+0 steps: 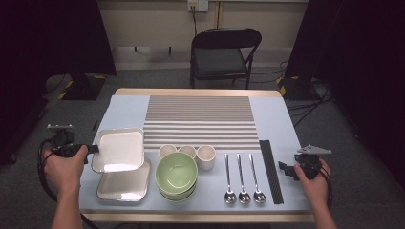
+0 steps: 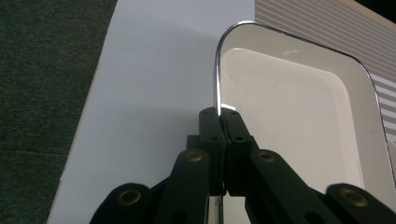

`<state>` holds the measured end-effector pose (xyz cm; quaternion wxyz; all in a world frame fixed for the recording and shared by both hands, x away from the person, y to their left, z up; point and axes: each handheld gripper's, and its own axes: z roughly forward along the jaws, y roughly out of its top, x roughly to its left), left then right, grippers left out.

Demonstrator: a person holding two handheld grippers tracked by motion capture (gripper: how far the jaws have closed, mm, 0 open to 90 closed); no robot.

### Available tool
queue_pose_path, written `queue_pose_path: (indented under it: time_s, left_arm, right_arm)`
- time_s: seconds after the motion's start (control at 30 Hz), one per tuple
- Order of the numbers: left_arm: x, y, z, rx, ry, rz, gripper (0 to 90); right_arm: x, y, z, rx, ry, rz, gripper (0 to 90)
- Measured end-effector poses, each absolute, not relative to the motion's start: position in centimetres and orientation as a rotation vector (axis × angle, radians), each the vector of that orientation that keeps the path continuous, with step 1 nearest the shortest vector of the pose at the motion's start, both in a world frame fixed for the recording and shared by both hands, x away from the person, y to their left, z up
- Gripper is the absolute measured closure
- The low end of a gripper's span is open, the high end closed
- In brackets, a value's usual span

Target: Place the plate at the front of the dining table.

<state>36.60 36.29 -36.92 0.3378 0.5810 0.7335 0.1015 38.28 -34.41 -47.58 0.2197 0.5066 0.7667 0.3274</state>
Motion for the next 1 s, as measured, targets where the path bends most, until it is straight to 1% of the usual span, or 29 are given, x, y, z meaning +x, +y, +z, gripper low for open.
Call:
queue_pose_path:
  time_s: [0.67, 1.0]
  left_arm:
    - [39.5, 35.0, -35.2, 1.483, 1.908, 0.268, 89.1]
    - [40.6, 35.0, -35.0, 1.467, 1.910, 0.259, 89.1]
  right_arm:
    - [38.3, -34.5, -47.6, 1.407, 2.124, 0.911, 21.0]
    - [38.3, -34.4, -47.6, 1.406, 2.125, 0.909, 21.0]
